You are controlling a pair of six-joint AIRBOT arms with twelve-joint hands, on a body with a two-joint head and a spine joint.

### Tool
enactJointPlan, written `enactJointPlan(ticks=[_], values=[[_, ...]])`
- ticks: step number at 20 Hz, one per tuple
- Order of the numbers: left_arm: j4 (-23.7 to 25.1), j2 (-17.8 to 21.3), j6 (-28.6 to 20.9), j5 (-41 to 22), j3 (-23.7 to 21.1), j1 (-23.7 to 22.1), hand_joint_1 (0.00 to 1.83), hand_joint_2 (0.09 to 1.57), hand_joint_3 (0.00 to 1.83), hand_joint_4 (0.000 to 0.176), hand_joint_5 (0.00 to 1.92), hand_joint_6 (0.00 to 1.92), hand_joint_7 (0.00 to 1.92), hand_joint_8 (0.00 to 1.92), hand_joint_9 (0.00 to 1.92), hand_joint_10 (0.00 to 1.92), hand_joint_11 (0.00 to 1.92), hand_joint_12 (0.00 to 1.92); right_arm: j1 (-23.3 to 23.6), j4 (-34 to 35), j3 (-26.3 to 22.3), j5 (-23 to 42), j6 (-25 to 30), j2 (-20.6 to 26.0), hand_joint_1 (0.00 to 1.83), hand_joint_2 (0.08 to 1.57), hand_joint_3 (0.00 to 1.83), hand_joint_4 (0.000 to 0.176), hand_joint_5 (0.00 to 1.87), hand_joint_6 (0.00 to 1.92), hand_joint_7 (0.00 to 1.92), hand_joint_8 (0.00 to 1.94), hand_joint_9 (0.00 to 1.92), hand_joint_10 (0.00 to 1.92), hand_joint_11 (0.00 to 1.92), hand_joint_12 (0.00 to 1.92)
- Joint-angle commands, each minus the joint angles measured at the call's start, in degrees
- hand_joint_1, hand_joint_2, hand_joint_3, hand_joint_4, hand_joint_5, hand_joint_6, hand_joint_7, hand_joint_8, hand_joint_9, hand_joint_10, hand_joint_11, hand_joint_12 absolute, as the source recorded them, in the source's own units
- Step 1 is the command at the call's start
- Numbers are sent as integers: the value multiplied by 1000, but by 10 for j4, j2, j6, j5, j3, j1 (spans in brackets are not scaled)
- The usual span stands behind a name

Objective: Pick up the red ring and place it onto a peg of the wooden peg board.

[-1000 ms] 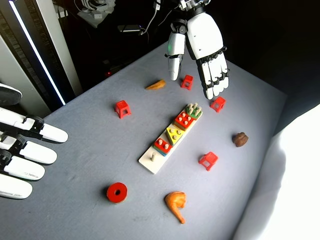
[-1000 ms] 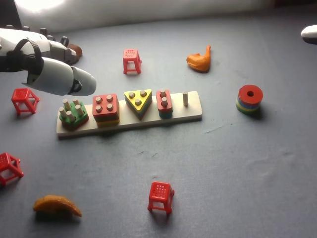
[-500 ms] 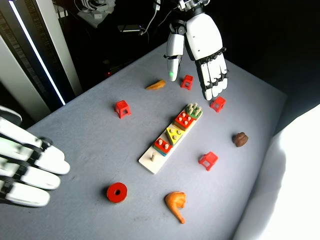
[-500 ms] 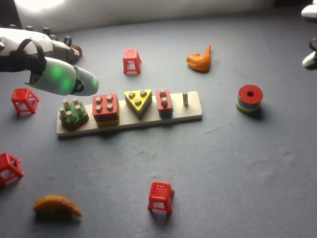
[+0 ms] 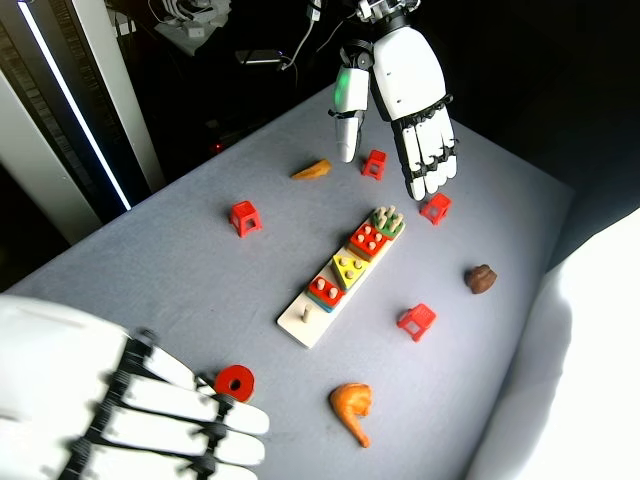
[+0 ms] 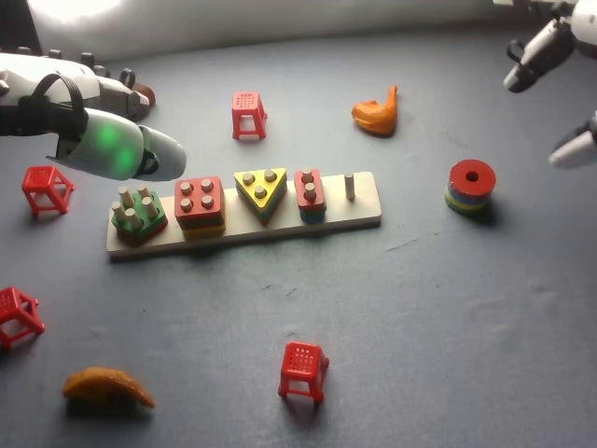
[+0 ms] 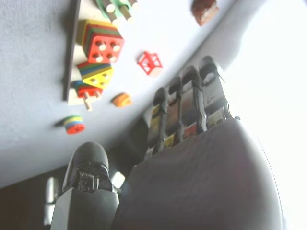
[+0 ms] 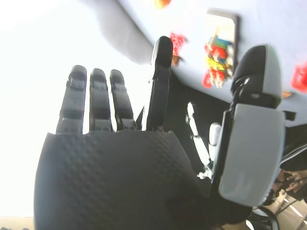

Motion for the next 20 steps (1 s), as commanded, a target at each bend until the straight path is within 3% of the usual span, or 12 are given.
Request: enactJointPlan(ticks=[1, 2, 3, 5, 6, 9, 11, 13, 17, 18, 20], values=[[28, 0, 2, -21, 1, -5, 0, 1280, 2, 0, 113, 5, 96, 4, 66, 2, 0, 92, 4, 3, 12, 64, -1, -8, 722, 820, 0, 151, 756, 15, 0, 0, 0, 0, 0, 0], [28, 0, 2, -21, 1, -5, 0, 1279, 1, 0, 122, 8, 100, 5, 69, 3, 0, 94, 1, 3, 19, 64, -1, -19, 720, 819, 0, 151, 760, 15, 0, 0, 0, 0, 0, 0], [28, 0, 2, -21, 1, -6, 0, 1280, 1, 0, 128, 6, 101, 3, 66, 1, 0, 78, -2, 3, 29, 64, -1, -33, 706, 826, 2, 167, 759, 13, 0, 0, 0, 0, 0, 0], [28, -1, 2, -21, 1, -7, 0, 1281, 1, 0, 142, 2, 119, 0, 78, 0, 0, 107, -10, 3, 42, 66, -1, -53, 669, 841, 8, 175, 739, 3, 0, 0, 0, 0, 0, 0], [28, -2, 2, -21, 1, -7, 0, 1284, 2, 0, 145, 1, 122, 0, 76, 0, 0, 94, -17, 3, 50, 68, -2, -66, 693, 830, 2, 162, 752, 7, 0, 0, 0, 0, 0, 0], [28, -3, 2, -21, 1, -7, 0, 1290, 1, 0, 134, 0, 113, 1, 75, 2, 0, 98, -30, 3, 74, 75, -4, -95, 706, 841, 5, 160, 753, 6, 0, 0, 0, 0, 0, 0], [28, -4, 2, -21, 1, -7, 0, 1292, 1, 0, 161, 4, 139, 4, 90, 3, 0, 133, -38, 3, 91, 79, -5, -114, 743, 833, 1, 148, 777, 12, 0, 0, 0, 0, 0, 0], [28, -5, 2, -21, 1, -8, 0, 1293, 1, 0, 142, 1, 133, 0, 88, 1, 0, 113, -42, 3, 102, 80, -6, -126, 695, 856, 10, 164, 747, 0, 0, 0, 0, 0, 0, 0], [28, -6, 2, -21, 1, -7, 0, 1291, 0, 0, 161, 0, 159, 1, 119, 0, 0, 170, -63, 3, 121, 99, -28, -151, 701, 854, 6, 168, 769, 7, 0, 0, 0, 0, 0, 0], [28, -6, 2, -21, 1, -7, 0, 1288, 0, 0, 138, 1, 139, 2, 99, 1, 0, 118, -68, 3, 124, 104, -34, -156, 734, 857, 6, 142, 776, 9, 0, 0, 0, 0, 0, 0], [28, -6, 2, -21, 1, -7, 0, 1286, 0, 0, 162, 5, 152, 3, 107, 2, 0, 134, -70, 10, 132, 107, -34, -165, 710, 862, 6, 156, 766, 3, 0, 0, 0, 0, 0, 0]])
